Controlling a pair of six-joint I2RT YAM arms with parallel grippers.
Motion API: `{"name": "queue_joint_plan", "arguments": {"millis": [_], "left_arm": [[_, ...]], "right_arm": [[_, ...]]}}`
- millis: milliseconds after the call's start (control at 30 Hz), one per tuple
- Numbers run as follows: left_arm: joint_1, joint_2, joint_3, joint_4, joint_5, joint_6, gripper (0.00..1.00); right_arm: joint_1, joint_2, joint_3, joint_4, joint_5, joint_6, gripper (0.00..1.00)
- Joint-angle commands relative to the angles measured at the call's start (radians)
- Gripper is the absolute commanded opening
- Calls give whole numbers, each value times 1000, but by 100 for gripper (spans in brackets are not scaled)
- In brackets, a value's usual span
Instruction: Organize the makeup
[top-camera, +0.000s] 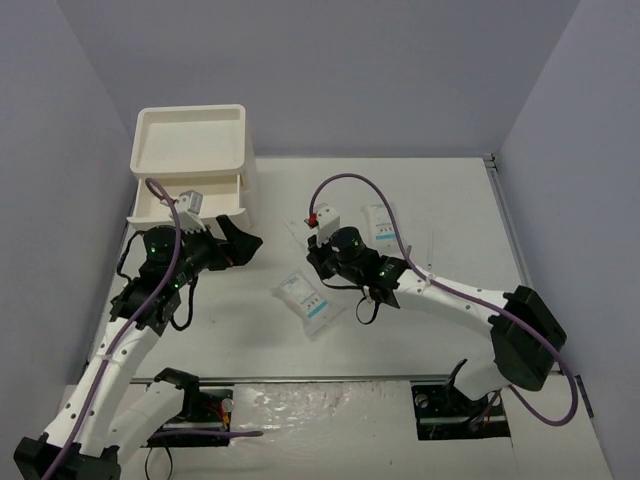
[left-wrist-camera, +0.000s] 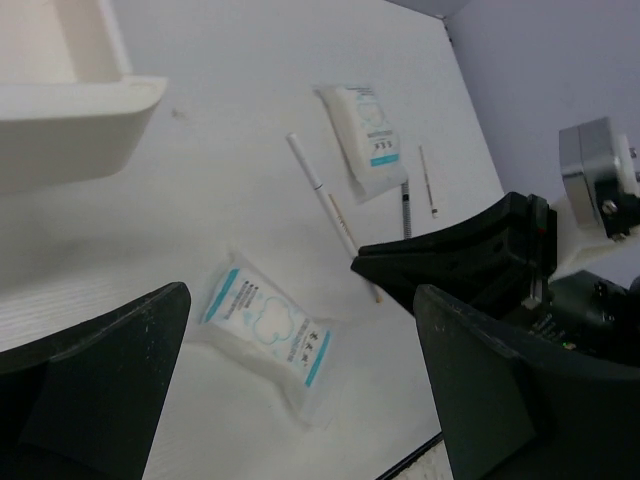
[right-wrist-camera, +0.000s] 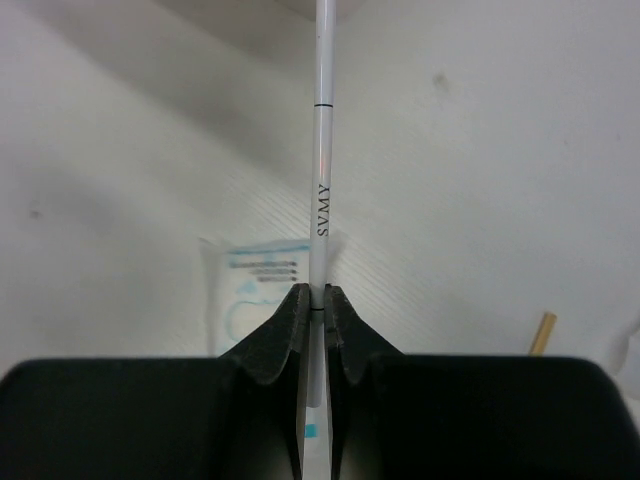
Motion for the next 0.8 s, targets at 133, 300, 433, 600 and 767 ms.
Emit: {"name": "queue_joint_plan", "arguments": {"millis": [133,300,433,600,767], "left_arm": [[-207,146,149,292,-182,-99,92],[-249,205,166,318,-229,-126,86],[-278,240,170,341,-267,-135,72],[-297,264,174,355,-296,-150,43],[-306,263,173,378,-307,-159,18]], "right_arm": [[65,-129,29,231,-94,62,0],[91,-146,22,257,-107,86,0],[94,-166,8,291,-115,110,0],[98,-168,3,311,-123,132,0],[98,-166,0,315,-115,138,0]]}}
